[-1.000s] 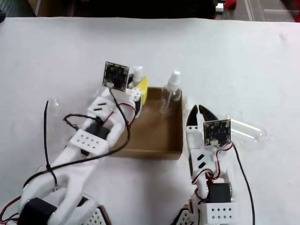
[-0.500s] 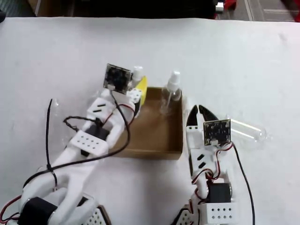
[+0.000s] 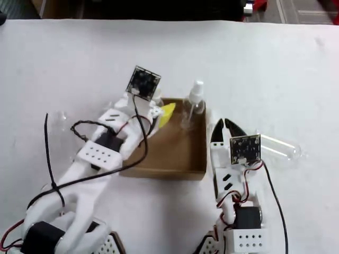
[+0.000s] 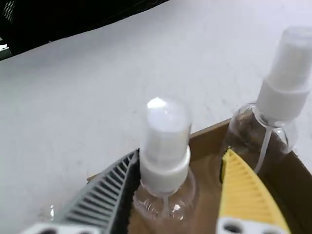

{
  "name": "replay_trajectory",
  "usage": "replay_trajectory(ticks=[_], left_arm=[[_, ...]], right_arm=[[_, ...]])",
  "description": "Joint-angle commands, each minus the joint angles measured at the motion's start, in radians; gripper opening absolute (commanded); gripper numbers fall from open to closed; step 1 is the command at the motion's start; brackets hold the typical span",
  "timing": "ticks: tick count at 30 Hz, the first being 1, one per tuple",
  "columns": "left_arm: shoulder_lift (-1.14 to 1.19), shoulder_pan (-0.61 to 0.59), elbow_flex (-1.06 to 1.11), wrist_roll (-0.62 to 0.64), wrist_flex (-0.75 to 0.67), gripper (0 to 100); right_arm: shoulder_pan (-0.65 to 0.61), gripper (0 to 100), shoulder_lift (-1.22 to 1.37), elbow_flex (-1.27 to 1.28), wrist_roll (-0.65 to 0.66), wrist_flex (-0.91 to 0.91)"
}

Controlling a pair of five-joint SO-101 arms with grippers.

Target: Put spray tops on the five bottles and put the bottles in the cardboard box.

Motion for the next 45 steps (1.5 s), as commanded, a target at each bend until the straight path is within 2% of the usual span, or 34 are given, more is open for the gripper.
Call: replay_trajectory(ticks=[1, 5, 14, 19, 23, 26, 30, 32, 34, 37, 41, 45], left_arm=[[-0.018, -0.002, -0.064, 0.021, 0.005, 24], [-0.111, -0.013, -0.055, 0.023, 0.017, 24], [-0.383, -0.074, -0.057, 0.017, 0.169, 24], [-0.530, -0.174, -0.057, 0.017, 0.262, 24], [-0.659, -0.262, -0.057, 0.023, 0.434, 24], [-0.771, -0.262, -0.064, 0.025, 0.624, 23], [-0.906, -0.222, -0.055, 0.025, 0.778, 9], [-0.926, -0.216, -0.052, 0.023, 0.787, 1], [-0.926, -0.211, -0.018, 0.038, 0.758, 5], [-0.924, -0.200, 0.071, 0.123, 0.608, 3], [-0.825, -0.189, 0.084, 0.160, 0.466, 2], [-0.611, -0.189, -0.080, 0.262, 0.522, 2]], right_arm=[[-0.002, 1.5, -0.012, 0.023, 0.011, -0.024], [-0.004, 1.5, -0.012, 0.023, 0.011, -0.024], [-0.005, 1.5, -0.012, 0.023, 0.011, -0.024], [-0.001, 1.5, -0.012, 0.023, 0.011, -0.024], [0.001, 1.5, -0.012, 0.023, 0.011, -0.024], [-0.001, 1.5, -0.012, 0.023, 0.011, -0.024], [-0.001, 1.5, -0.012, 0.023, 0.011, -0.024], [0.001, 1.5, -0.012, 0.023, 0.011, -0.024], [0.001, 1.5, -0.012, 0.023, 0.011, -0.022], [-0.001, 1.5, -0.012, 0.023, 0.011, -0.019], [0.001, 1.5, -0.012, 0.023, 0.011, -0.018], [-0.001, 1.5, -0.012, 0.023, 0.011, -0.018]])
